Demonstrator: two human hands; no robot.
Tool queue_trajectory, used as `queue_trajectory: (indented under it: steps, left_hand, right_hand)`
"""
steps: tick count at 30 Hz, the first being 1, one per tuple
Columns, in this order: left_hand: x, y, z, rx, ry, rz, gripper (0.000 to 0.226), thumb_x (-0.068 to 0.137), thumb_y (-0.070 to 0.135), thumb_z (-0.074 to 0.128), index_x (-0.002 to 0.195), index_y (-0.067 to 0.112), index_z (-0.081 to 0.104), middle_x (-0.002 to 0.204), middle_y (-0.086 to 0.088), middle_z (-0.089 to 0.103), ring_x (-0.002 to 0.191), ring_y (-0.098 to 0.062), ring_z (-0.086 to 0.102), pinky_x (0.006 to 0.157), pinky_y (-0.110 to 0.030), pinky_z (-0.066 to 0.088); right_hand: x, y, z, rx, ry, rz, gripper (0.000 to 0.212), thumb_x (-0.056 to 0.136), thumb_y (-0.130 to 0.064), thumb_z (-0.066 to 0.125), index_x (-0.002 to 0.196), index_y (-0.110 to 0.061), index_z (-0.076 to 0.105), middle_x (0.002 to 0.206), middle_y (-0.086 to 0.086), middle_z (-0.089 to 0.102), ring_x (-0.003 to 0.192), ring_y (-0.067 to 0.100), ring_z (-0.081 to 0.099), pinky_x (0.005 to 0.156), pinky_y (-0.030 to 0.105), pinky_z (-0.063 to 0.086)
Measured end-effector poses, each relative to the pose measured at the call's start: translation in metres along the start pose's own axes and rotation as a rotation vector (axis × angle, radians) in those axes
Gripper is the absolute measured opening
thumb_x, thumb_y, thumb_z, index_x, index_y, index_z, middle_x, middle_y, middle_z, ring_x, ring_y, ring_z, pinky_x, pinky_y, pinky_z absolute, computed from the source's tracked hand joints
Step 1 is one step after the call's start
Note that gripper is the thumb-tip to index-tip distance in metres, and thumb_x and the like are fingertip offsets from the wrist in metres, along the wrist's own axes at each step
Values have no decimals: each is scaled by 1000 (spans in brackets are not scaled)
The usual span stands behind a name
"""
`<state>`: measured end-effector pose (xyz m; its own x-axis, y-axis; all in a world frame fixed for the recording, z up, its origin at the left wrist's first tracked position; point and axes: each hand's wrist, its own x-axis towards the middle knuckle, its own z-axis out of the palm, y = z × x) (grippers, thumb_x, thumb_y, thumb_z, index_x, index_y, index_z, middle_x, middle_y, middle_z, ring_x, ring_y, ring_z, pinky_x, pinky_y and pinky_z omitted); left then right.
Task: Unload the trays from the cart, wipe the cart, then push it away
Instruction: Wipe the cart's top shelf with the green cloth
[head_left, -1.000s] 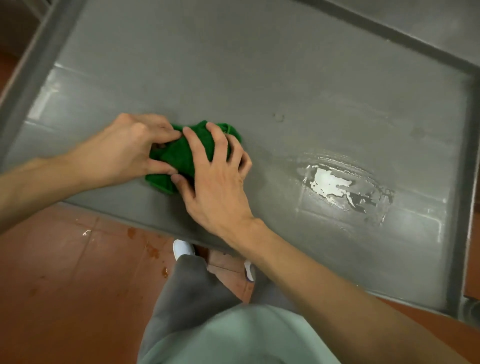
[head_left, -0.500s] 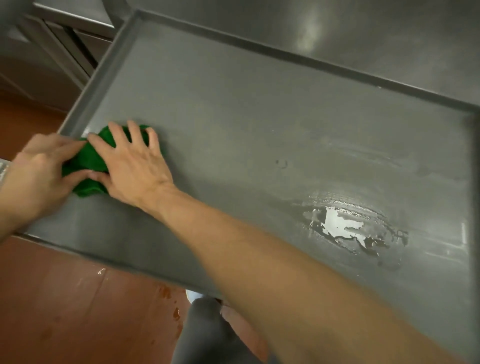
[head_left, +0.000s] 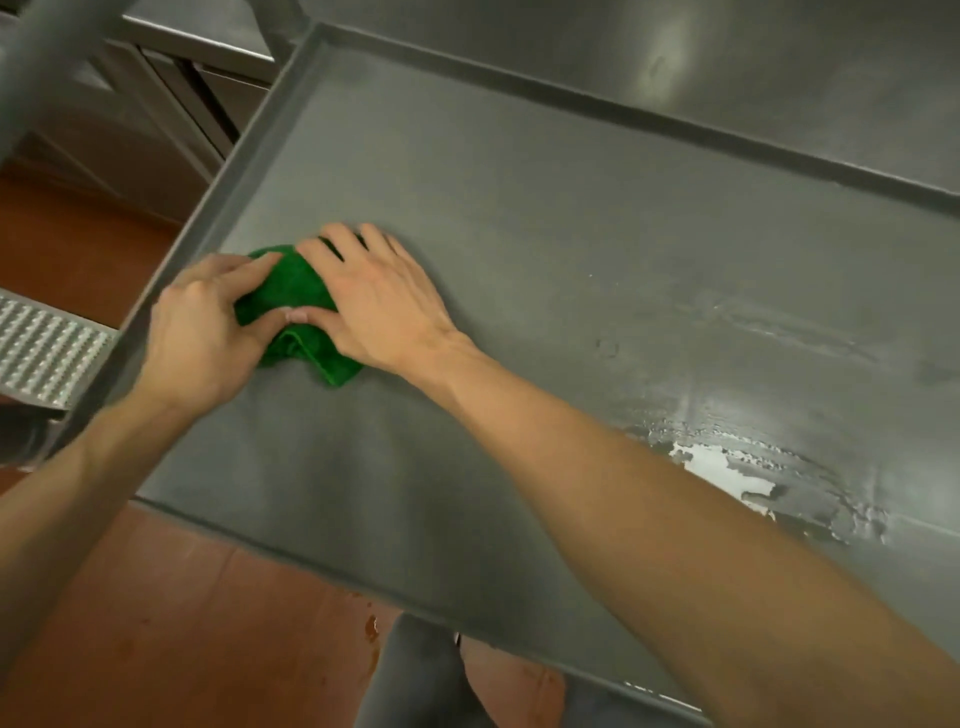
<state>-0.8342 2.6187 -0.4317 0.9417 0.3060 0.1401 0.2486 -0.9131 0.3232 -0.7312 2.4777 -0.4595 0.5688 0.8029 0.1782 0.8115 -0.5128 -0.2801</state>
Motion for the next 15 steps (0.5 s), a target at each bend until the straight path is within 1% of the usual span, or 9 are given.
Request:
queue_trajectory:
  steps: [3,5,7,11,15]
  left_hand:
    - [2,45,18,-101,-24,18,52,78,18,80,127,9,65,119,-20,65,108,-40,61,94,-45,47]
    - [0,78,32,-147,-62,80,51,77,18,81,125,11,66,118,-19,66,108,-39,61,95,-44,46]
    - [-4,114,50,-170,-111,157,50,75,18,81,123,13,67,117,-16,67,107,-39,61,94,-43,47]
    - [-20,192,81,-238,-213,350,49,72,24,74,120,19,69,112,-12,66,100,-34,61,93,-29,39]
    - [-54,273,104,-298,-329,540,52,70,21,78,121,19,69,110,-13,63,94,-33,57,89,-27,37]
  right_hand:
    - [-41,31,-13,38,60,64,61,88,-59,57,131,-16,57,128,4,59,112,29,54,98,38,42]
    - [-78,54,-25,55,102,129,59,88,-54,60,129,-12,58,128,7,60,112,31,53,98,41,43]
    - [-120,74,-39,58,133,222,59,88,-51,62,129,-9,59,130,10,59,112,33,54,99,43,45]
    - [-216,106,-70,57,159,404,56,90,-47,62,129,-7,58,134,12,57,117,34,53,102,43,44]
    - [-315,122,-96,21,170,563,56,92,-49,61,129,-7,59,138,11,55,122,32,52,107,39,41]
